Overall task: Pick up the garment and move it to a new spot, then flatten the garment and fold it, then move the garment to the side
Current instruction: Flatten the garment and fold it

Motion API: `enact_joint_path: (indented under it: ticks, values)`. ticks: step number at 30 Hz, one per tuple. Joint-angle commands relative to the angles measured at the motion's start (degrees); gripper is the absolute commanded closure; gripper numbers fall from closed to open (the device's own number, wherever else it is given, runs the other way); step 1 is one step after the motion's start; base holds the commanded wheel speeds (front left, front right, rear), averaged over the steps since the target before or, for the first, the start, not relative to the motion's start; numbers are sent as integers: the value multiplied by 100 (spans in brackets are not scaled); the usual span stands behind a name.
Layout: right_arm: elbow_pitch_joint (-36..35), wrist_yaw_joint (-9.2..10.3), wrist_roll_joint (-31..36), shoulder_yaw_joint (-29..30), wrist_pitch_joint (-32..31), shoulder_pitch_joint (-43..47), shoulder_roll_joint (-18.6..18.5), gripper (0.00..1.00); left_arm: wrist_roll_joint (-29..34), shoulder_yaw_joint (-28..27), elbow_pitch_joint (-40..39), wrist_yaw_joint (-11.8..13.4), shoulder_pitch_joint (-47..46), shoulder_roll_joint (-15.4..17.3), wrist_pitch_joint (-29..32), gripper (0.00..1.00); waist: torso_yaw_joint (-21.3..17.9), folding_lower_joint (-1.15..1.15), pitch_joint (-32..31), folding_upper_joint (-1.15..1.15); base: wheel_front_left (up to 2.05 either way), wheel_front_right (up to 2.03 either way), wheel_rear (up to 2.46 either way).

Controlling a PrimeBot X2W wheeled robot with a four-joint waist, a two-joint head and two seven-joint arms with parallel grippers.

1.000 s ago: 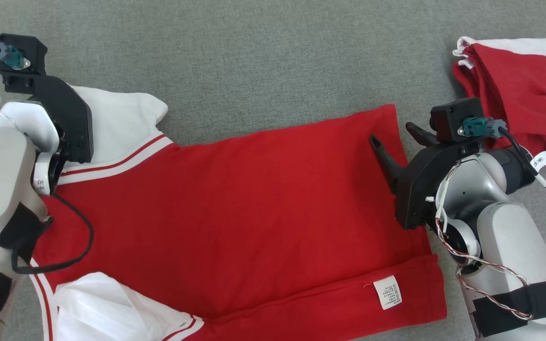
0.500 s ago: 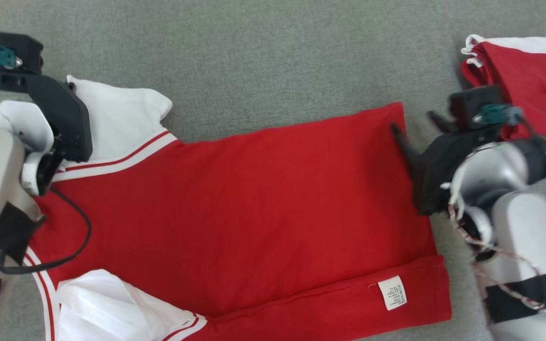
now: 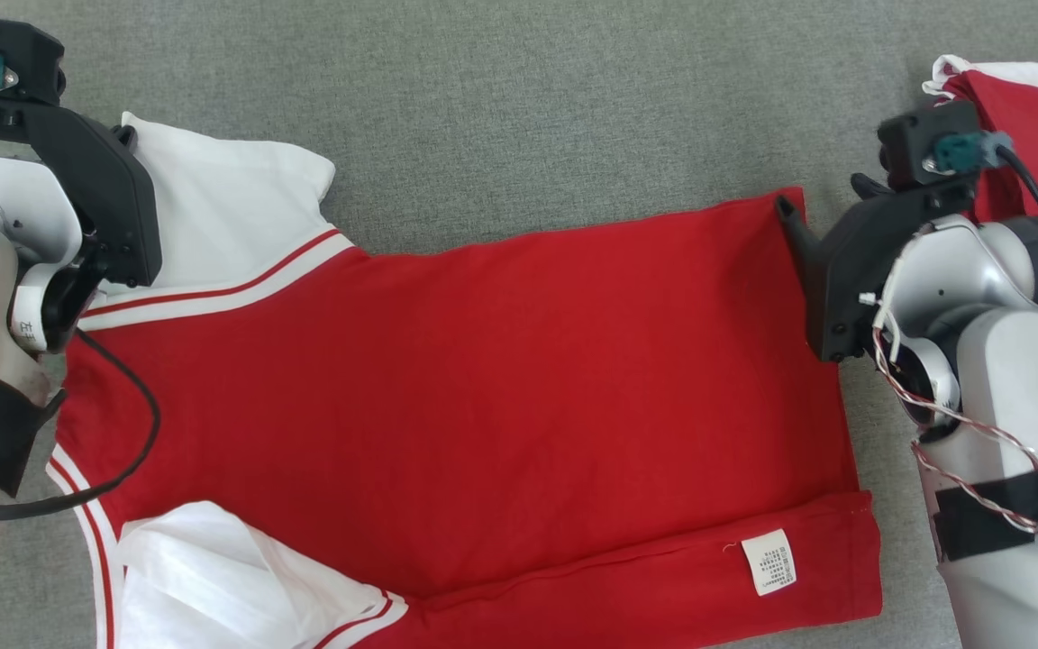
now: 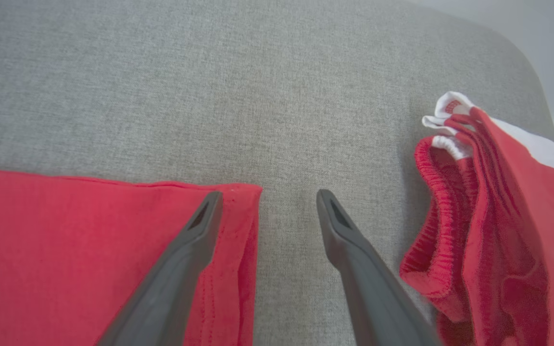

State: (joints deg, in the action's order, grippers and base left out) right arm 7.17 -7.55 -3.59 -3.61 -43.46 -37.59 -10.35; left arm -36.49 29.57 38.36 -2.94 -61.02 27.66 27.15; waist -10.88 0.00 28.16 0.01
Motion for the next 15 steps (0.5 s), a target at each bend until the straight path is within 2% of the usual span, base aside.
enact_joint_path:
  ticks: [1, 2, 4, 5, 7, 10, 12, 15]
  values:
    - [96, 15, -48, -69, -53, -100, -51, 0, -89, 0, -15, 32, 103, 22, 34, 100, 2, 0, 7, -1, 0, 0, 0]
    - [167, 15, -77, -111, -71, -159, -69, 0, -80, 1, -42, 37, 107, 23, 37, 100, 6, 0, 14, -1, 0, 0, 0]
    - [343, 15, -125, -185, -136, -269, -88, 10, -83, -6, -88, 48, 123, 22, 57, 100, 14, 0, 24, -1, 0, 0, 0]
    - [439, 15, -164, -209, -169, -319, -81, 23, -87, -6, -108, 57, 129, 28, 65, 100, 19, 0, 32, -1, 0, 0, 0]
    - [588, 15, -210, -267, -212, -391, -107, 38, -118, -6, -138, 68, 144, 34, 89, 100, 35, 0, 43, -1, 0, 0, 0]
    - [710, 15, -255, -329, -229, -461, -133, 42, -133, -21, -177, 78, 138, 55, 104, 100, 56, 0, 54, -1, 0, 0, 0]
    - [816, 15, -304, -378, -236, -490, -139, 54, -156, -33, -214, 87, 137, 81, 107, 100, 68, 0, 65, -1, 0, 0, 0]
    - [966, 15, -393, -440, -290, -521, -133, 77, -201, -52, -245, 81, 145, 93, 117, 100, 87, 0, 63, -1, 0, 0, 0]
